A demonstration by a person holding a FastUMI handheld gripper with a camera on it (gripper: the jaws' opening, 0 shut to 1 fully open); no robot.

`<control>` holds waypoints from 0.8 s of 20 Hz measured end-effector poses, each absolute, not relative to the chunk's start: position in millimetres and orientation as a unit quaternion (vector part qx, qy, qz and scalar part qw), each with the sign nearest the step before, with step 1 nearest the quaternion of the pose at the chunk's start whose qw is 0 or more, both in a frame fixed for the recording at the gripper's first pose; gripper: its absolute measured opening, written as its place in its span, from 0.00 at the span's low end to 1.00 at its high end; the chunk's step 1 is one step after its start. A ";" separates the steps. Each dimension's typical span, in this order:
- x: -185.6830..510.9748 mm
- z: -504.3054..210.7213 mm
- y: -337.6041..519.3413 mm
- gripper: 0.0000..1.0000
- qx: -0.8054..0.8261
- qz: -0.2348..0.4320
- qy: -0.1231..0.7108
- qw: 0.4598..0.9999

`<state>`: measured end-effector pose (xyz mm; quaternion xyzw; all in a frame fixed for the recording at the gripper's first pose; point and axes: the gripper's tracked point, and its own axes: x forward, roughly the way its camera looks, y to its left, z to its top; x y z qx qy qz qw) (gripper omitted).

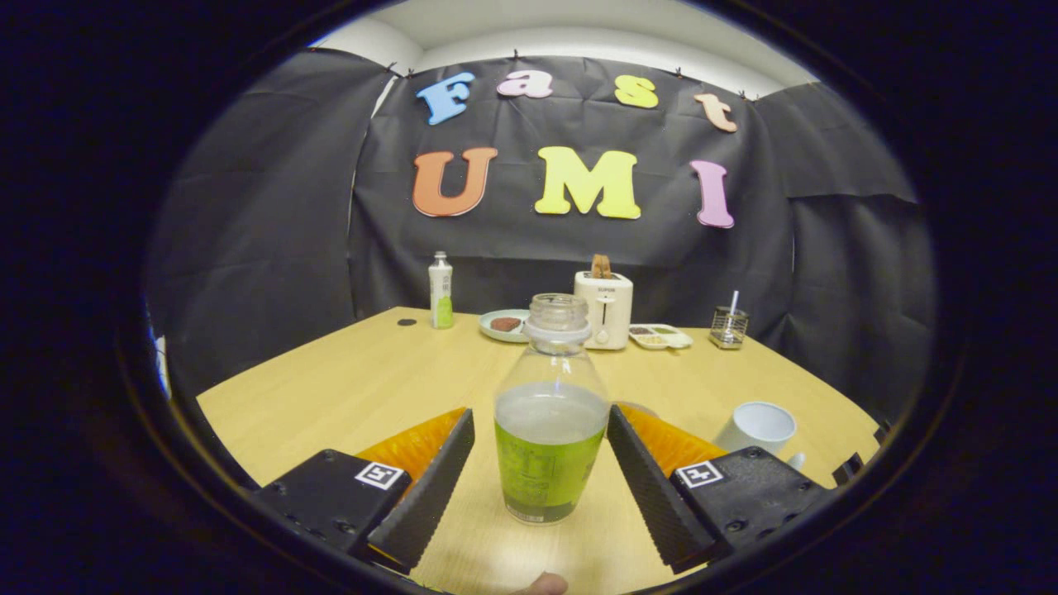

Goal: Take the bottle from table, then pour the juice into the cup, finally place the bottle on the coaster

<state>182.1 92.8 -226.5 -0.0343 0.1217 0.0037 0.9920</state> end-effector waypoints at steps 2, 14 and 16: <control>190.7 -231.7 92.9 1.00 -0.049 -0.007 0.120 0.992; 185.9 -223.4 88.5 0.80 -0.013 -0.011 0.117 0.993; 178.5 -215.1 84.3 0.80 -0.004 -0.012 0.114 0.993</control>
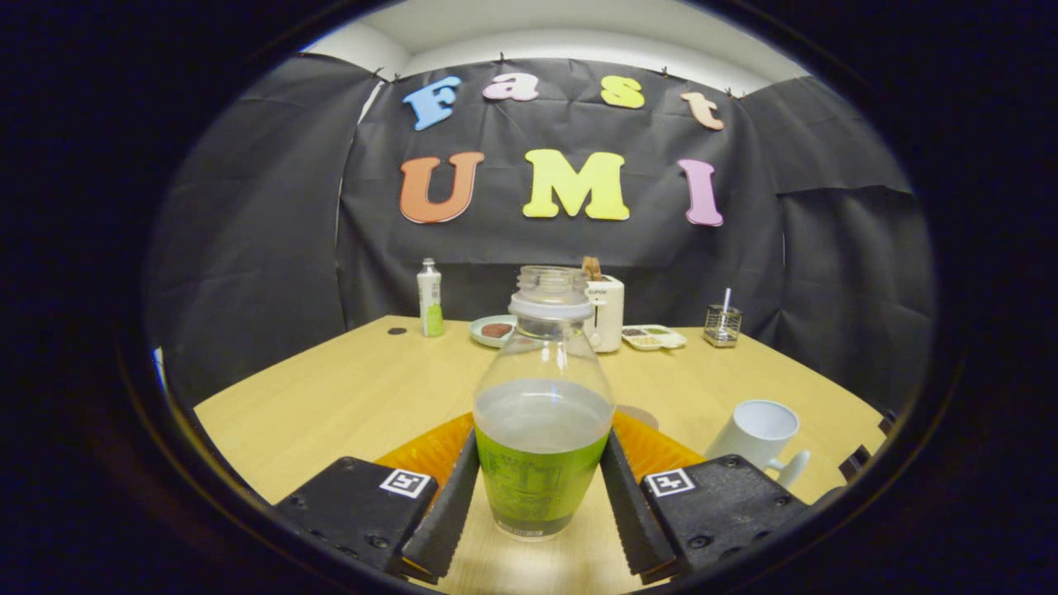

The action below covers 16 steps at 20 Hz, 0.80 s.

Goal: Take the bottle from table, then pour the juice into the cup, finally place the bottle on the coaster

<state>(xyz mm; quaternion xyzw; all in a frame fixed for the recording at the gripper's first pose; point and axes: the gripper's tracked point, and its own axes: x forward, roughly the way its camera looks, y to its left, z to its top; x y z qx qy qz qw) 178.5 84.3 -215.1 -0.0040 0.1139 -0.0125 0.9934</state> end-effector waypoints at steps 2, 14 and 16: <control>174.8 -206.9 82.6 0.80 -0.001 -0.011 0.109 0.994; 158.9 -182.2 52.9 0.79 0.170 0.017 0.094 0.981; 159.0 -183.7 46.5 0.79 0.195 0.018 0.094 0.976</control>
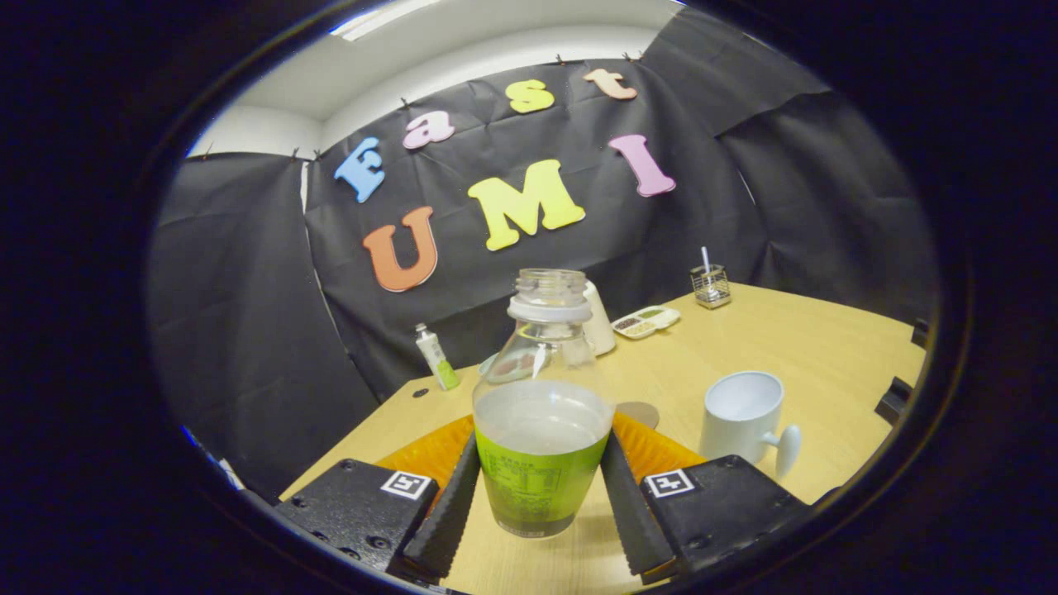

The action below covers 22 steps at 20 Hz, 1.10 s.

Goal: Take the bottle from table, then pour the juice into the cup, finally place the bottle on the coaster

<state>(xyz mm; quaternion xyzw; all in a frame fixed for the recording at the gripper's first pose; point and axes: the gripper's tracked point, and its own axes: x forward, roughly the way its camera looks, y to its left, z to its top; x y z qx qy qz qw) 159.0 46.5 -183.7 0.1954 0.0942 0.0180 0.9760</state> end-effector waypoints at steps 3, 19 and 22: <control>163.1 -182.2 38.3 0.79 0.248 0.030 0.092 0.964; 189.4 -182.9 18.6 0.78 0.553 0.101 0.117 0.819; 192.8 -176.7 17.0 0.78 0.599 0.122 0.120 0.782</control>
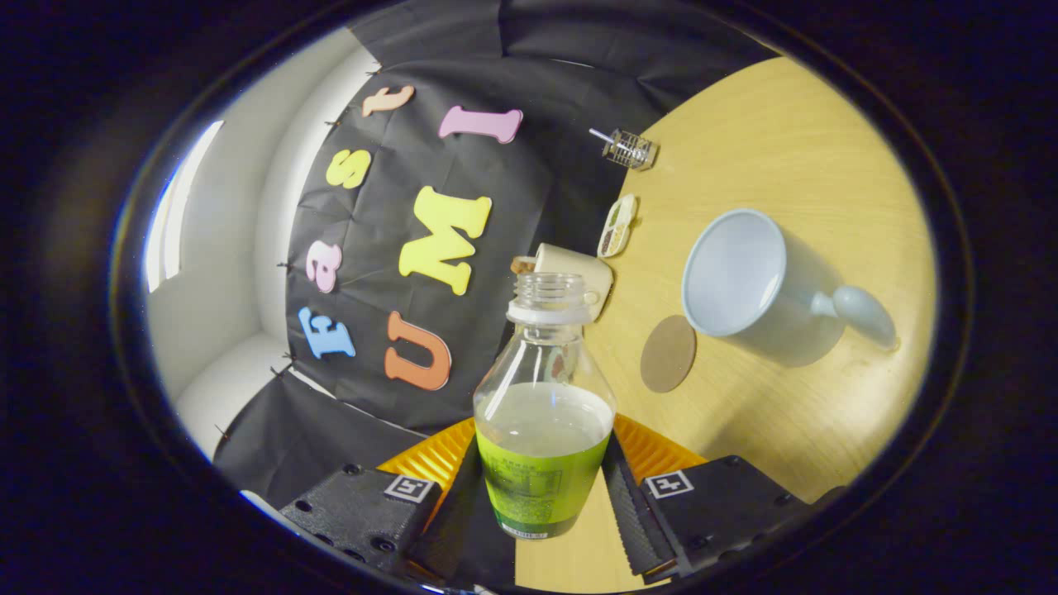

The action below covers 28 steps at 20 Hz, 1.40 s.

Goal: Take the bottle from table, then pour the juice into the cup, finally place the bottle on the coaster

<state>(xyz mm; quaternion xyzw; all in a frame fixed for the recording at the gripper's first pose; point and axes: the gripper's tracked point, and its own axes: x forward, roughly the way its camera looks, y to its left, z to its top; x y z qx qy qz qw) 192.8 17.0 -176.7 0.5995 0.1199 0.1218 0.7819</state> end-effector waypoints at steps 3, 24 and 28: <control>197.7 -169.2 15.5 0.78 0.635 0.132 0.116 0.753; 204.1 -141.7 -2.9 0.77 0.774 0.141 0.079 0.612; 208.8 -133.9 -9.1 0.77 0.793 0.143 0.069 0.589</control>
